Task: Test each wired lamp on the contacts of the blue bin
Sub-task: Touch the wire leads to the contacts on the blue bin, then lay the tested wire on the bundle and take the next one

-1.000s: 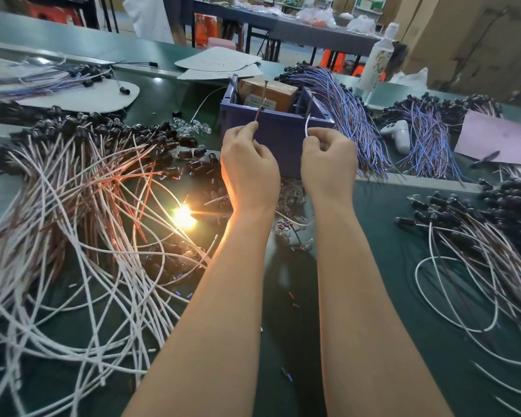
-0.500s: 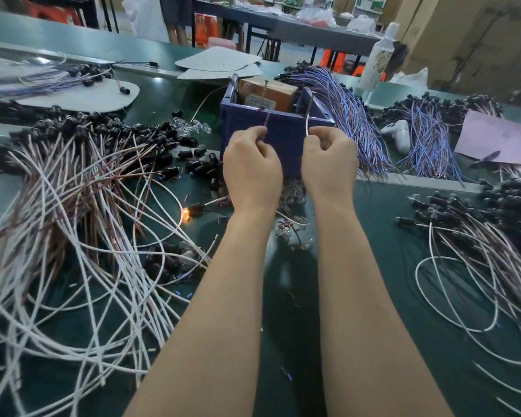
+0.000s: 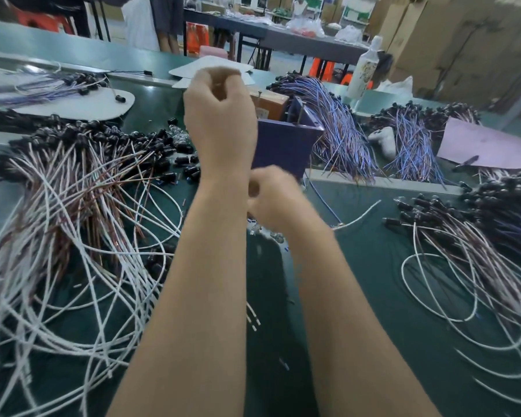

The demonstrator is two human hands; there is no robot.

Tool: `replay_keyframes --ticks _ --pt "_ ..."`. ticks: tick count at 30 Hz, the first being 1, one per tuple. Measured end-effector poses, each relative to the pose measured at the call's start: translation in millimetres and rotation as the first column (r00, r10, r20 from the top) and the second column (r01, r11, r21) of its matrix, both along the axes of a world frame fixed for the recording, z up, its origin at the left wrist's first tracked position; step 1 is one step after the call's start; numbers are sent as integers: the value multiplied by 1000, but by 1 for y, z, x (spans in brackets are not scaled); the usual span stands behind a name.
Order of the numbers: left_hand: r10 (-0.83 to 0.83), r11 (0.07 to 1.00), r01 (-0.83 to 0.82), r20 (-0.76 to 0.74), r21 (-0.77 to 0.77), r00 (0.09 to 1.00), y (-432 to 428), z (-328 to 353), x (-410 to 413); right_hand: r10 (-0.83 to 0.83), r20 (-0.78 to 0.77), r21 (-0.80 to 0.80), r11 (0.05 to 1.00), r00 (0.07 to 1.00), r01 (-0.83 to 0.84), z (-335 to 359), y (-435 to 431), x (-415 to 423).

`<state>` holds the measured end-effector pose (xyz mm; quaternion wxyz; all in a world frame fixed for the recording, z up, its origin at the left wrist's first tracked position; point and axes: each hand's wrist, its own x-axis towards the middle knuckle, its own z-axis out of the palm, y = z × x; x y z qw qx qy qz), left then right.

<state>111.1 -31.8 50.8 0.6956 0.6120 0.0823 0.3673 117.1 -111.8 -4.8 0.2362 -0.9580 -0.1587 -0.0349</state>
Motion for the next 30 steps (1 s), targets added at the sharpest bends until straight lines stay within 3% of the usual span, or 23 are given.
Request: replay_keyframes --ticks 2,3,5,7,9,11,14,17,20,22,24,26,28,30 --pt "-20 1000 22 -68 20 997 0 -2 -4 8 -126 -242 970 992 -38 -18 12 -1" --pt "-35 987 60 -166 148 985 1 -6 -3 -25 -143 -279 960 989 -16 -26 14 -1" --pt "-66 859 279 -448 430 891 5 -18 -1 -74 -41 -196 978 996 65 -36 18 -4" --pt "-44 715 489 -667 499 744 9 -27 -3 -78 93 -164 982 993 93 -42 21 -6" --pt "-6 689 528 -725 496 689 14 -33 -6 -72 119 -165 982 990 92 -44 22 -6" --pt "11 691 535 -747 486 665 18 -38 -9 -88 123 -33 995 988 92 -38 16 -2" --pt "-59 721 572 -788 391 613 17 -37 -13 -95 148 338 940 984 40 -18 -1 -2" --pt "-81 777 483 -697 404 713 1 -27 -10 -87 171 454 891 981 -1 5 -18 -6" --pt "-143 813 348 -420 466 896 -29 -4 -9 -101 158 584 811 982 -10 28 -36 -16" --pt "-203 849 284 -223 445 954 -52 15 -11 -160 153 644 765 975 25 43 -58 -28" --pt "-272 924 277 -56 265 961 -74 34 -11 -197 179 614 788 964 47 56 -91 -44" --pt "-344 938 346 47 -30 938 -96 49 -9 -274 237 513 850 932 119 69 -130 -65" --pt "-429 844 437 98 -313 898 -123 56 -7 -387 298 434 869 873 237 81 -169 -88" --pt "-561 652 537 135 -535 817 -157 53 -5 -503 332 370 847 798 381 88 -202 -108"
